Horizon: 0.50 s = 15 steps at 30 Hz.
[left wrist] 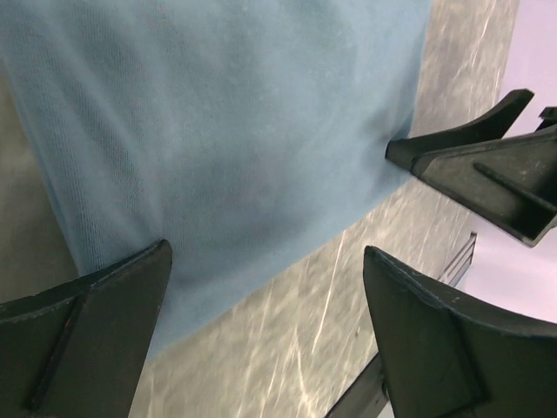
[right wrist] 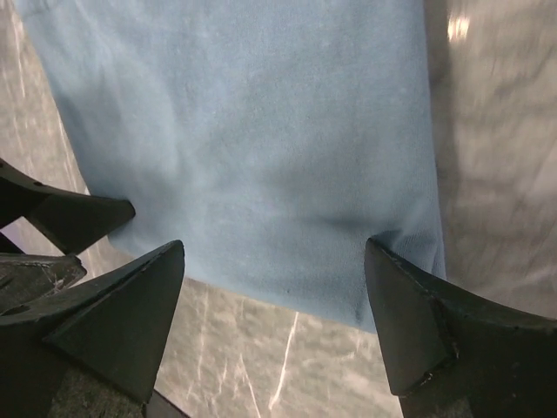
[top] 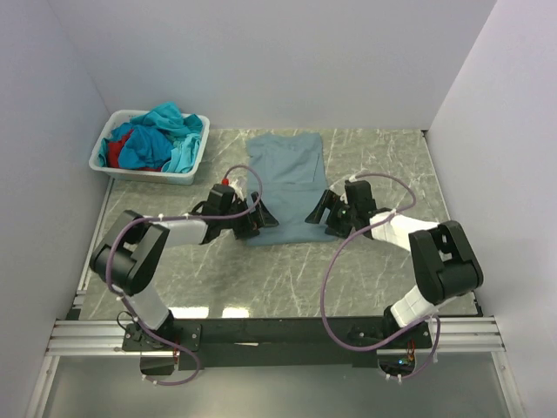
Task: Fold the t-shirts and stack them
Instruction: Fold the tshirt
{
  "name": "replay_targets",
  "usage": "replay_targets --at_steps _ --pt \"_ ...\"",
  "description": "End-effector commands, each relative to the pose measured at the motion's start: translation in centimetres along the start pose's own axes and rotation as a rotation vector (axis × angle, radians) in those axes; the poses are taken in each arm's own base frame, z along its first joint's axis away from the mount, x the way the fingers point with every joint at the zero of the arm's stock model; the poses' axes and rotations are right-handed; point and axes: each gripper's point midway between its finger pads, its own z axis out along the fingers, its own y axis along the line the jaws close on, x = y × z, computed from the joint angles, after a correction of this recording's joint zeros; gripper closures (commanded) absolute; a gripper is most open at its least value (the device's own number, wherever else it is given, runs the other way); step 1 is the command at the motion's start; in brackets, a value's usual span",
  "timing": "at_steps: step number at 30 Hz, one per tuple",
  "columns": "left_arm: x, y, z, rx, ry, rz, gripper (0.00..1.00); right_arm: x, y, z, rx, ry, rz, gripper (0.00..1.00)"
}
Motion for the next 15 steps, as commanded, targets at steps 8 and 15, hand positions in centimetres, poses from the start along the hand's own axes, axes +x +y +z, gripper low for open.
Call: replay_targets --at_steps 8,15 --pt "8.1 5.6 -4.1 -0.206 0.088 -0.089 0.01 11.5 -5.5 -2.3 0.149 0.161 0.066 0.09" --pt "8.8 4.9 -6.1 -0.196 0.048 -0.097 0.01 12.7 -4.9 -3.6 0.126 0.116 0.080 0.09"
